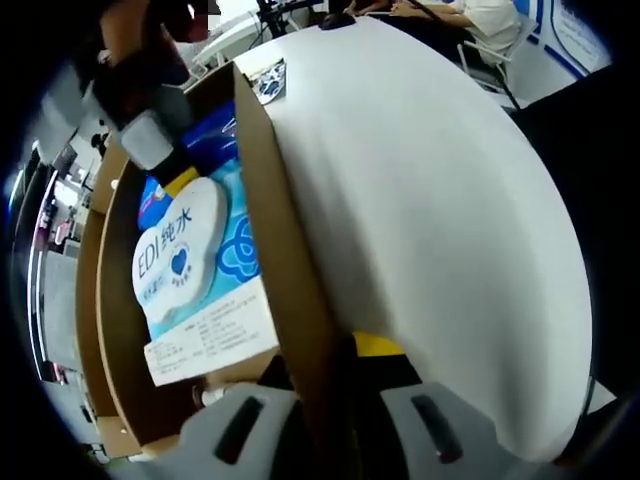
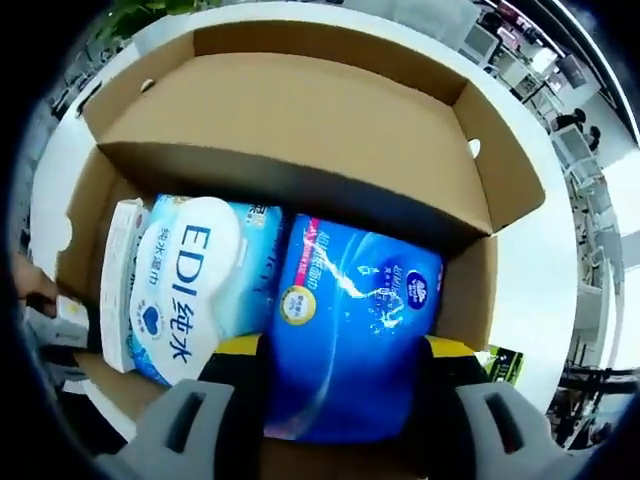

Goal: Operate the shoe box by opening the lid, removing the specified soft item, and placing it in the target area until the item is outside and the box remains undamaged.

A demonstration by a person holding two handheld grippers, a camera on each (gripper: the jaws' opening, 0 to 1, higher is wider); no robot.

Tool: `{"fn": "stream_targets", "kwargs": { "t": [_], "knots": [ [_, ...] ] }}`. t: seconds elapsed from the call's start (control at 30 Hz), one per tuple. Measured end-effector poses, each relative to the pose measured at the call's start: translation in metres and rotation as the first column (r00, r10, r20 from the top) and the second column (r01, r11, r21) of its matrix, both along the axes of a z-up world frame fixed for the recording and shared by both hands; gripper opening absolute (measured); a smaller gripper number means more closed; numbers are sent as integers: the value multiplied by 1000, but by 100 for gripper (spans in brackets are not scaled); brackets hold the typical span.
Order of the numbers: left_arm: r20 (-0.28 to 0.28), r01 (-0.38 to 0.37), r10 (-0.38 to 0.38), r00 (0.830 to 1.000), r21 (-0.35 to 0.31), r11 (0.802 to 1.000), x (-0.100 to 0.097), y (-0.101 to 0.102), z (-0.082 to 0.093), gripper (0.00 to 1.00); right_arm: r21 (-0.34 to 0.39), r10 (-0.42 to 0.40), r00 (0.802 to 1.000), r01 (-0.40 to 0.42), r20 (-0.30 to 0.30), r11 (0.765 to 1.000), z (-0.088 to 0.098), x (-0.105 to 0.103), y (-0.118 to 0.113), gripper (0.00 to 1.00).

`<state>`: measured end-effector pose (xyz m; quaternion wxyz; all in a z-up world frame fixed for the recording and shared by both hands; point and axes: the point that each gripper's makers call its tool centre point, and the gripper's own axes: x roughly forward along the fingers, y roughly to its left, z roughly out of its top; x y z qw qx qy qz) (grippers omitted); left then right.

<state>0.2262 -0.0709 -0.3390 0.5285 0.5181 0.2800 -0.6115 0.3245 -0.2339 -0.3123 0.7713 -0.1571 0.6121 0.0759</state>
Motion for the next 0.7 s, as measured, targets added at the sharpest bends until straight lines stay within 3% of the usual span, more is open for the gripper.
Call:
{"fn": "stream_targets", "kwargs": {
  "t": [0.33, 0.4, 0.7],
  "knots": [
    [2, 3, -3, 1000, -5, 1000, 0, -1, 1, 6, -14, 36, 997, -37, -63, 999, -10, 4, -2, 63],
    [2, 5, -5, 1000, -7, 1000, 0, -1, 1, 6, 26, 21, 995, -19, -92, 999, -16, 5, -2, 65],
    [4, 1, -1, 1000, -10, 1000, 0, -4, 1, 7, 4, 29, 999, -29, -17, 1000, -17, 6, -1, 65]
  ]
}}
